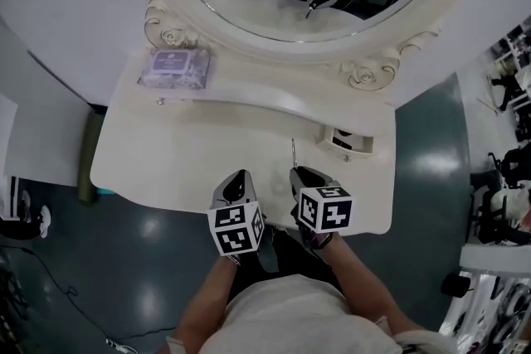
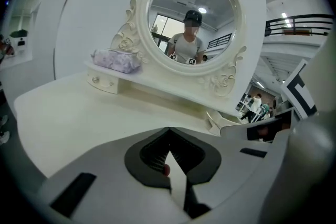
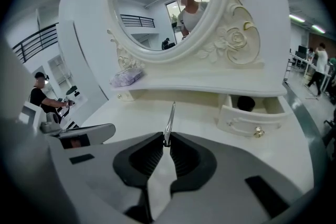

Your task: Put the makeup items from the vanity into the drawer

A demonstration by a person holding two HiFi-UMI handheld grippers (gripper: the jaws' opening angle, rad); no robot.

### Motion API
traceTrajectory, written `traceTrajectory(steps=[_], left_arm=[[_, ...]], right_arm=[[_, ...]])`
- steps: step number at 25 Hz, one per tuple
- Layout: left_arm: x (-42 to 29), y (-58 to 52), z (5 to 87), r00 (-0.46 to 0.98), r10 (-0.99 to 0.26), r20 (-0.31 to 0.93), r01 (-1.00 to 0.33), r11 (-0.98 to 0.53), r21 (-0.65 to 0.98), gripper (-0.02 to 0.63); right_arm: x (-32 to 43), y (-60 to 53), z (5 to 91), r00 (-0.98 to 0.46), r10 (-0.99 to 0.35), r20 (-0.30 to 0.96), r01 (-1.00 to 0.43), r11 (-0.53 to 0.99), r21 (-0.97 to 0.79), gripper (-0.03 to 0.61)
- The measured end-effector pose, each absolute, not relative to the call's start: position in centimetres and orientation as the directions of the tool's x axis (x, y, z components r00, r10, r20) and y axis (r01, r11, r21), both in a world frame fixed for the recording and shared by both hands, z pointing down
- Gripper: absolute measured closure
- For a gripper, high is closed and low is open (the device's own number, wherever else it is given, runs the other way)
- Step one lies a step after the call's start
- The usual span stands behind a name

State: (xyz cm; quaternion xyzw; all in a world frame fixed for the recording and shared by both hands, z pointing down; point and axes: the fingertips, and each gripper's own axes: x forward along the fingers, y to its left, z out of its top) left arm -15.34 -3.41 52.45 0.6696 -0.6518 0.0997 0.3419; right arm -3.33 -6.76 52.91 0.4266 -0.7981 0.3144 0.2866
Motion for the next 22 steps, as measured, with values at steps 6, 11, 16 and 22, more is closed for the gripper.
traceTrajectory(steps=[6, 11, 16, 22], left_arm=[[-11.1, -5.5, 52.3, 0.210, -0.793, 0.572, -0.943, -0.011, 0.332, 0.609], [-7.4, -7.2, 51.9, 0.276, -0.778, 0.565, -0.939, -0.094, 0.330, 0.609], [-4.3, -8.4, 51.9, 0.325, -0.758, 0.566, -0.933, -0.157, 0.325, 0.609], [-1.9, -10.0, 51.9, 0.360, -0.741, 0.567, -0.925, -0.205, 0.319, 0.609]], right_arm=[[1.9, -7.8, 52.4, -0.407, -0.564, 0.719, -0.908, 0.338, -0.249, 0.526], [6.4, -8.8, 51.8, -0.346, -0.615, 0.709, -0.938, 0.240, -0.249, 0.526], [9.7, -9.3, 51.8, -0.302, -0.637, 0.710, -0.952, 0.166, -0.257, 0.526], [12.1, -9.7, 52.4, -0.279, -0.629, 0.726, -0.956, 0.112, -0.271, 0.525]])
